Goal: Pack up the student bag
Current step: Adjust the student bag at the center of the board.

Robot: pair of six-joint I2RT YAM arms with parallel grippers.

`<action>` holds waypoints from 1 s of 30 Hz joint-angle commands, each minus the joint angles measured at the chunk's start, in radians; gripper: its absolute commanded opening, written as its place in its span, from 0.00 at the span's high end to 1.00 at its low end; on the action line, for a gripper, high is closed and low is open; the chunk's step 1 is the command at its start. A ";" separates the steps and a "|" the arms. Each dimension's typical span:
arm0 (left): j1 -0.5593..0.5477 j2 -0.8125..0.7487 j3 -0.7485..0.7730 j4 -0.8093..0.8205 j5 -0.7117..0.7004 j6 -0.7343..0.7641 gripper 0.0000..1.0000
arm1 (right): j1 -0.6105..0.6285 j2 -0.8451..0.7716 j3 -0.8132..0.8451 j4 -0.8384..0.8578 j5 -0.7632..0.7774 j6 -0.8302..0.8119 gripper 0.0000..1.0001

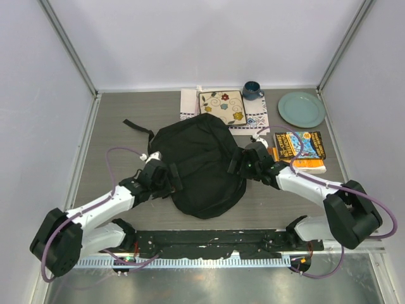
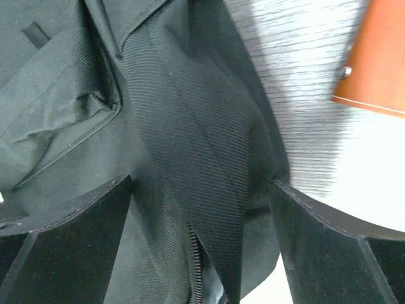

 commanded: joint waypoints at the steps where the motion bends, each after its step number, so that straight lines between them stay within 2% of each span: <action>1: 0.020 0.072 -0.029 0.302 0.158 -0.028 0.00 | -0.004 0.028 0.005 0.117 -0.166 -0.015 0.06; 5: 0.025 0.086 -0.004 0.316 0.194 -0.029 0.00 | 0.002 0.057 -0.073 0.275 -0.321 0.070 0.08; 8: 0.025 0.017 0.043 0.248 0.182 -0.016 0.01 | 0.032 0.072 -0.111 0.362 -0.343 0.136 0.09; 12: 0.025 -0.149 0.187 -0.011 0.084 0.040 0.00 | 0.191 0.120 -0.096 0.421 -0.293 0.192 0.09; 16: 0.026 -0.212 0.281 -0.162 -0.003 0.100 0.01 | 0.302 0.219 -0.043 0.503 -0.262 0.261 0.09; 18: 0.026 -0.212 0.293 -0.214 -0.024 0.106 0.00 | 0.305 0.250 -0.039 0.528 -0.250 0.303 0.09; 20: 0.026 -0.189 0.293 -0.257 -0.050 0.106 0.00 | 0.302 0.232 -0.039 0.478 -0.170 0.311 0.08; 26: 0.026 -0.165 0.237 -0.331 -0.055 0.081 0.00 | 0.266 -0.006 -0.038 0.193 0.107 0.259 0.04; 30: 0.026 -0.171 0.241 -0.421 -0.137 0.077 0.00 | 0.244 -0.148 -0.029 0.050 0.180 0.207 0.03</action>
